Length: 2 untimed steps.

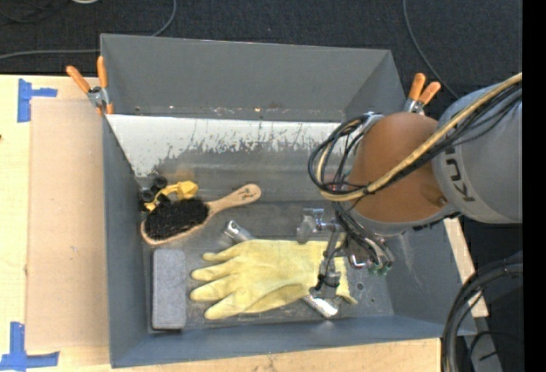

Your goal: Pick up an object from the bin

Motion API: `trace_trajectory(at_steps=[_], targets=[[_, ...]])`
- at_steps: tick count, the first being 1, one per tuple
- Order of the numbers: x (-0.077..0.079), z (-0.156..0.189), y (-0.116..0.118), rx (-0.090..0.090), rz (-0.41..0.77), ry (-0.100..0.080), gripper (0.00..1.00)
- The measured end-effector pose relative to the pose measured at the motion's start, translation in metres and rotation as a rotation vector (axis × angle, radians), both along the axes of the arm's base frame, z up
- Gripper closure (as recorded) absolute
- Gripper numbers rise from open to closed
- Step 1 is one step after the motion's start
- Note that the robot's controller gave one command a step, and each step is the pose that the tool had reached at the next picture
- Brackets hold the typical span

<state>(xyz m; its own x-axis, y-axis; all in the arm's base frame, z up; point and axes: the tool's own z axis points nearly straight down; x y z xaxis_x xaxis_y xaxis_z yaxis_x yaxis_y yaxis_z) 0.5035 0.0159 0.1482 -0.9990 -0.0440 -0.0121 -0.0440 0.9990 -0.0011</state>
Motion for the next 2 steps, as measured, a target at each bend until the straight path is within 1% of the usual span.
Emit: trace_trajectory(at_steps=[1, 2], targets=[[0.019, -0.071, -0.046, 0.000, 0.098, 0.025, 0.00], [0.023, -0.077, -0.016, -0.002, 0.112, 0.004, 0.00]])
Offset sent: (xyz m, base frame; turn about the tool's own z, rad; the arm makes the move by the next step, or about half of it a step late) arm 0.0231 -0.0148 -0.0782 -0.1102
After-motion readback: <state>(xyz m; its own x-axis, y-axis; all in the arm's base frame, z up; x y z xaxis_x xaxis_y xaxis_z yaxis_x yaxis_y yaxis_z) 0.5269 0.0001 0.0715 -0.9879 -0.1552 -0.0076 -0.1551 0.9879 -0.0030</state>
